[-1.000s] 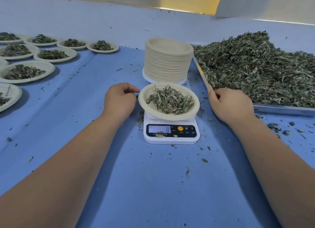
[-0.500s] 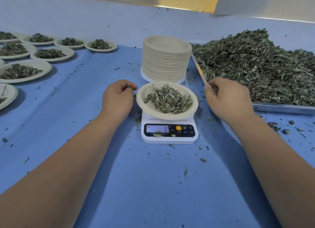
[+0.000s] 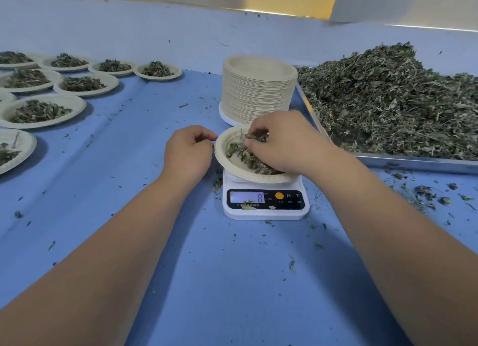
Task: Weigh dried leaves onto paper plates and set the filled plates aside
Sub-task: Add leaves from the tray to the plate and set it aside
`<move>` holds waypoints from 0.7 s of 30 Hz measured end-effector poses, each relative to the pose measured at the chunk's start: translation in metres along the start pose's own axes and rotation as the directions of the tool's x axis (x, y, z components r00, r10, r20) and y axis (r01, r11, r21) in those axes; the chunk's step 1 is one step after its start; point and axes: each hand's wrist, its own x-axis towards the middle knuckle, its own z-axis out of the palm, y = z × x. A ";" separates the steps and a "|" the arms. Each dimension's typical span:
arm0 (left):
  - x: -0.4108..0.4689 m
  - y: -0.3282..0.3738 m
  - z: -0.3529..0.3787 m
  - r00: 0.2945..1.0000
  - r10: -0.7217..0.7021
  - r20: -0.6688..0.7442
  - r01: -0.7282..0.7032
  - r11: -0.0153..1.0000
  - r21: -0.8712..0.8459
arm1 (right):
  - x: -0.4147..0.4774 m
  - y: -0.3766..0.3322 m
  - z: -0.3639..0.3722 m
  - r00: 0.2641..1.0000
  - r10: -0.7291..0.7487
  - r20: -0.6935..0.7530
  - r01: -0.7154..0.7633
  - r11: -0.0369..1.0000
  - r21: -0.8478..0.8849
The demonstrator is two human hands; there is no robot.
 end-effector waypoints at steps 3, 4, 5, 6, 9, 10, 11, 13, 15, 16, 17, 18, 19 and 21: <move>0.001 0.000 0.001 1.000 -0.006 -0.002 0.006 1.000 -0.014 | 0.007 0.000 -0.006 0.997 0.055 -0.056 -0.053 0.998 0.037; 0.001 -0.001 0.001 1.000 -0.011 -0.004 0.011 1.000 -0.019 | 0.008 0.001 -0.008 0.994 0.073 -0.079 -0.068 0.995 0.068; 0.002 -0.001 0.002 1.000 -0.013 -0.004 0.013 1.000 -0.022 | 0.009 0.001 -0.011 0.990 0.090 -0.108 -0.077 0.991 0.111; 0.002 -0.001 0.002 1.000 -0.014 -0.004 0.014 1.000 -0.024 | 0.009 0.001 -0.014 0.984 0.104 -0.142 -0.081 0.983 0.163; 0.002 -0.002 0.001 1.000 -0.010 0.006 0.011 1.000 -0.027 | 0.011 -0.001 -0.020 0.966 0.140 -0.219 -0.076 0.958 0.275; 0.002 -0.001 0.000 1.000 -0.010 0.009 0.011 1.000 -0.029 | 0.011 -0.002 -0.021 0.963 0.140 -0.229 -0.073 0.958 0.279; 0.002 -0.001 0.000 1.000 -0.011 0.010 0.011 0.999 -0.030 | 0.011 -0.004 -0.021 0.962 0.135 -0.236 -0.069 0.961 0.269; 0.002 -0.001 0.000 1.000 -0.012 0.009 0.012 0.999 -0.030 | 0.010 -0.006 -0.022 0.959 0.131 -0.252 -0.063 0.964 0.260; 0.002 -0.001 0.000 1.000 -0.011 0.006 0.011 1.000 -0.027 | 0.010 -0.007 -0.024 0.952 0.142 -0.271 -0.061 0.956 0.288; 0.002 -0.001 0.000 1.000 -0.011 0.005 0.011 1.000 -0.025 | 0.010 -0.007 -0.024 0.949 0.148 -0.279 -0.059 0.952 0.302; 0.002 -0.001 0.000 1.000 -0.011 0.003 0.011 1.000 -0.024 | 0.010 -0.007 -0.025 0.946 0.151 -0.286 -0.058 0.949 0.309; 0.002 -0.001 0.000 1.000 -0.011 0.003 0.011 1.000 -0.024 | 0.010 -0.008 -0.025 0.945 0.152 -0.291 -0.057 0.949 0.311; 0.002 -0.001 0.000 1.000 -0.011 0.004 0.011 1.000 -0.023 | 0.010 -0.008 -0.025 0.944 0.153 -0.291 -0.058 0.948 0.312; 0.002 -0.001 0.000 1.000 -0.010 0.003 0.010 1.000 -0.021 | 0.009 -0.007 -0.025 0.946 0.149 -0.288 -0.054 0.948 0.314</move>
